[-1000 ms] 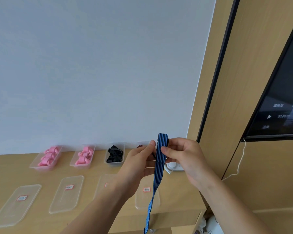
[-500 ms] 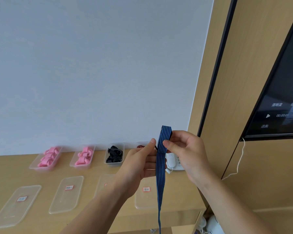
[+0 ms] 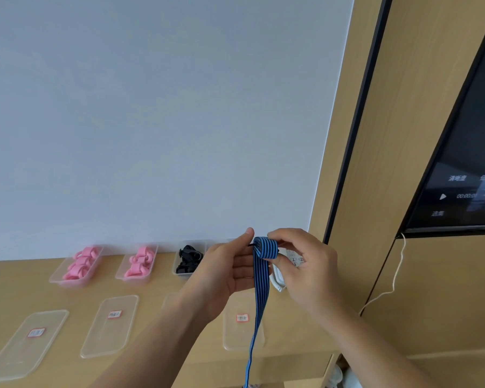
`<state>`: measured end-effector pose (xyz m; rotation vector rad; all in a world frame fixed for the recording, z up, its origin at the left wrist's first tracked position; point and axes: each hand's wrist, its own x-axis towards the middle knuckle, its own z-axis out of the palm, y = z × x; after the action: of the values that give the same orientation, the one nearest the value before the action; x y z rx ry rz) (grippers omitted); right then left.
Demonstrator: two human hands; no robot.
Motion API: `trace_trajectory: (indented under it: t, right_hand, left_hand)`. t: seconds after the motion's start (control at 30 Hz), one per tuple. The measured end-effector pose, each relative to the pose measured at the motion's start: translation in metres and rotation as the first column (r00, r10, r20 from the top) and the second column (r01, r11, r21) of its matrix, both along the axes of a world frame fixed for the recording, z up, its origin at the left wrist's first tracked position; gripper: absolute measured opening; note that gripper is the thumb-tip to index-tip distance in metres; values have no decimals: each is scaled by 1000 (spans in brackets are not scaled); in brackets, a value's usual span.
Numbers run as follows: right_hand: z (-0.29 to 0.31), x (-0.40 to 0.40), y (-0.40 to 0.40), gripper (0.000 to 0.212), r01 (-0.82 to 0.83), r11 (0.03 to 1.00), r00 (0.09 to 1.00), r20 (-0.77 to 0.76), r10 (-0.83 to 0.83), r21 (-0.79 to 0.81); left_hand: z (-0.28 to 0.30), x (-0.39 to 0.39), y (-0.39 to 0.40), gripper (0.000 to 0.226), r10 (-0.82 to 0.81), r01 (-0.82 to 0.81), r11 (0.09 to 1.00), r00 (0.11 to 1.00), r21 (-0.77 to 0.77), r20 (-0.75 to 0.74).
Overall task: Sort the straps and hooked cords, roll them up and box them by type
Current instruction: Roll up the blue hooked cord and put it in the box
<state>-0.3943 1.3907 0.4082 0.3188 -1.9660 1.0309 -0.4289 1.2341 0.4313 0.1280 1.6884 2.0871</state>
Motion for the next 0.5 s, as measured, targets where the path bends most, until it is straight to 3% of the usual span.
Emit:
trace_trajectory:
  t: [0.2, 0.5]
  right_hand:
    - [-10, 1, -1, 28, 85, 986, 989, -130, -67, 142]
    - [-22, -1, 7, 33, 142, 937, 978, -190, -83, 318]
  left_hand:
    - [2, -3, -2, 31, -19, 19, 1000, 1000, -4, -17]
    - [-1, -8, -1, 25, -24, 24, 1000, 1000, 20, -10]
